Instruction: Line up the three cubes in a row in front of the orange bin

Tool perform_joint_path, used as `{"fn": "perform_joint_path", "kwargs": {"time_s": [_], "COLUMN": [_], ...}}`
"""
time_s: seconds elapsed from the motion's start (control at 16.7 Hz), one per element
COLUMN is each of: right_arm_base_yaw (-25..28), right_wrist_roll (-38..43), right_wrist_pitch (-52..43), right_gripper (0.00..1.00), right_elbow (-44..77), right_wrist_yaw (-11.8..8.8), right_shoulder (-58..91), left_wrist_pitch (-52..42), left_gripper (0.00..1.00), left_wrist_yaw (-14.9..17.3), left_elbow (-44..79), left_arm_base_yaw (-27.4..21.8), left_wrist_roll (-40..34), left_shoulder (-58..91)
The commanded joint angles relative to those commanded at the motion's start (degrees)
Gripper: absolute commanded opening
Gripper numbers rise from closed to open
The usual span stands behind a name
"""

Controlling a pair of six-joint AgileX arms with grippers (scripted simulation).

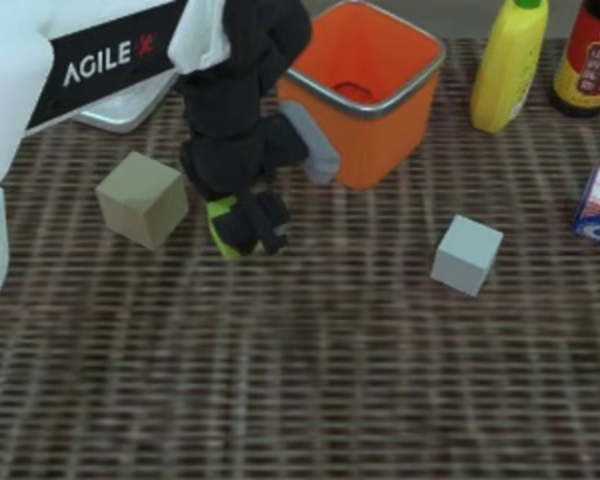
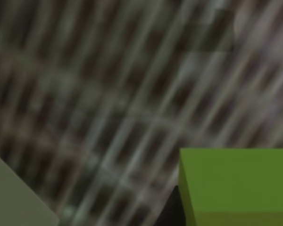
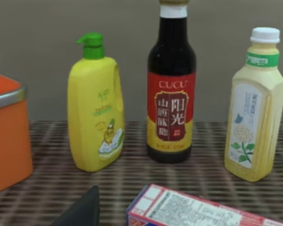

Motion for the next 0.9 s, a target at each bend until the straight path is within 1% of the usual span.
{"fn": "perform_joint_path", "kwargs": {"time_s": [0.3, 0.48, 0.66, 0.9], "right_arm_base_yaw": [0.0, 0.0, 0.0, 0.0], "right_wrist_roll": [0.0, 0.0, 0.0, 0.0], "right_wrist_pitch": [0.0, 0.0, 0.0, 0.0], "right_gripper": [1.0, 1.0, 1.0, 1.0], "right_elbow": [0.0, 0.0, 0.0, 0.0], "right_wrist_yaw": [0.0, 0.0, 0.0, 0.0], "right_shoulder": [0.0, 0.0, 0.0, 0.0], "left_wrist_pitch": [-9.3, -13.1, -14.6, -14.4], "left_gripper": [0.0, 0.0, 0.0, 0.0], "left_wrist_yaw": [0.2, 0.1, 0.1, 0.0], "left_elbow": [22.8, 31.5, 34.8, 34.7], "left_arm_base_yaw": [-12.4, -18.1, -20.6, -20.4], "left_wrist_roll": [2.4, 3.4, 3.8, 3.8], "left_shoulder": [11.6, 16.2, 18.0, 17.8]}}
